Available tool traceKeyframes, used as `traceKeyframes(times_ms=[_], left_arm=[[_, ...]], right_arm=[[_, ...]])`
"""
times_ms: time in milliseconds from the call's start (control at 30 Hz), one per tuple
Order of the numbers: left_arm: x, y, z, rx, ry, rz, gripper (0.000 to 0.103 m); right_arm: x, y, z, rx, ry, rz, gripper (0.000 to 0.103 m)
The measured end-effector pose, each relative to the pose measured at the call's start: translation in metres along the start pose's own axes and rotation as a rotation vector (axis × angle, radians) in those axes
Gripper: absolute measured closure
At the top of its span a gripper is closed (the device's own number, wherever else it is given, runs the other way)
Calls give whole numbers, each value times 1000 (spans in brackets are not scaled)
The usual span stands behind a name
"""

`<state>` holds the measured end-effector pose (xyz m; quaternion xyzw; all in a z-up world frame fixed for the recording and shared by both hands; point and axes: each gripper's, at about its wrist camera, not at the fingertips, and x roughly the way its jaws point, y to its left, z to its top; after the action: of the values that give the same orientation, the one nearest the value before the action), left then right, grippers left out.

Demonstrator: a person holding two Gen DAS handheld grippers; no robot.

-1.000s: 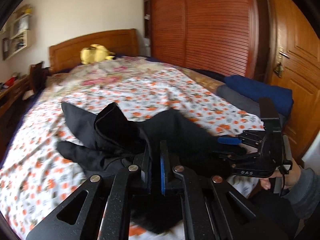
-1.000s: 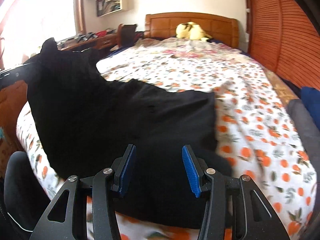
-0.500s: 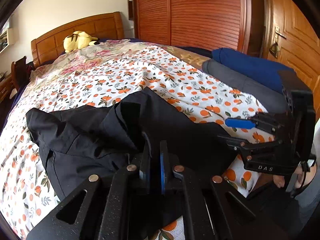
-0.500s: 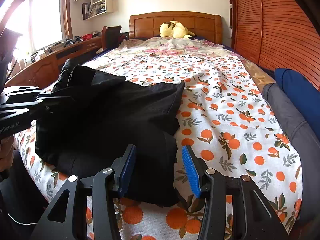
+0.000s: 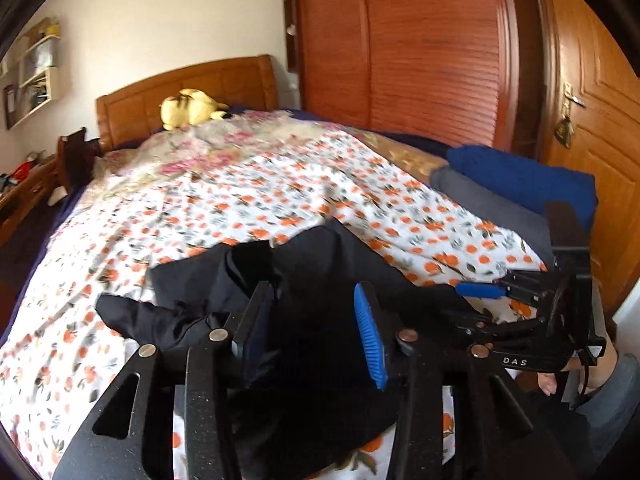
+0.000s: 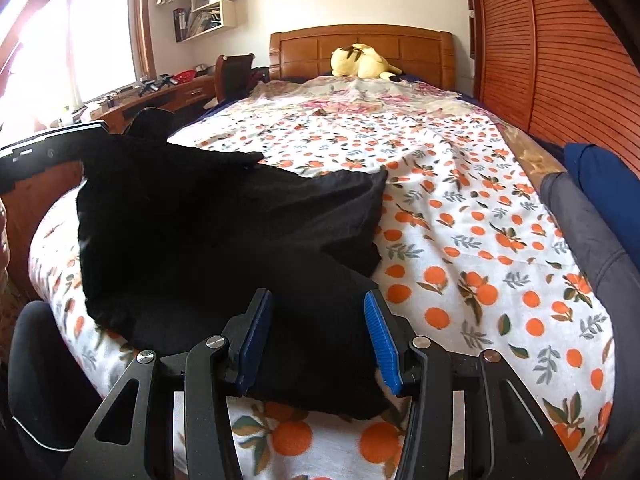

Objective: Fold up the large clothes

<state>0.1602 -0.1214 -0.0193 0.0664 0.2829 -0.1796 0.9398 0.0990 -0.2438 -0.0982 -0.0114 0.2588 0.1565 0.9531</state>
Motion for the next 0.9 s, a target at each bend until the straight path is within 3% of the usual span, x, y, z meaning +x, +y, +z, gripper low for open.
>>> traceKeyframes(times_ms=[67,133,167,333,567,900], left_arm=[[-12,14,0,-22,-19,15,56],[-26,26,-1,-45,-46,24,27],[-34,34,-3,-59,-65,28,21],[-69,67,-17,-104,-111,80,20],[-104,122,-59,-176,-108,184,20],[-136,207,-131,-325,-62,314,20]], right_arm=[[0,3,4,-3,-9,9,53],[1,8,10,-6,-22,25,53],[2,12,12,-11,-28,30,53],[6,33,27,-28,-54,71,53],[19,84,56,-94,-67,166,53],[78,207,82,-251,16,353,33]])
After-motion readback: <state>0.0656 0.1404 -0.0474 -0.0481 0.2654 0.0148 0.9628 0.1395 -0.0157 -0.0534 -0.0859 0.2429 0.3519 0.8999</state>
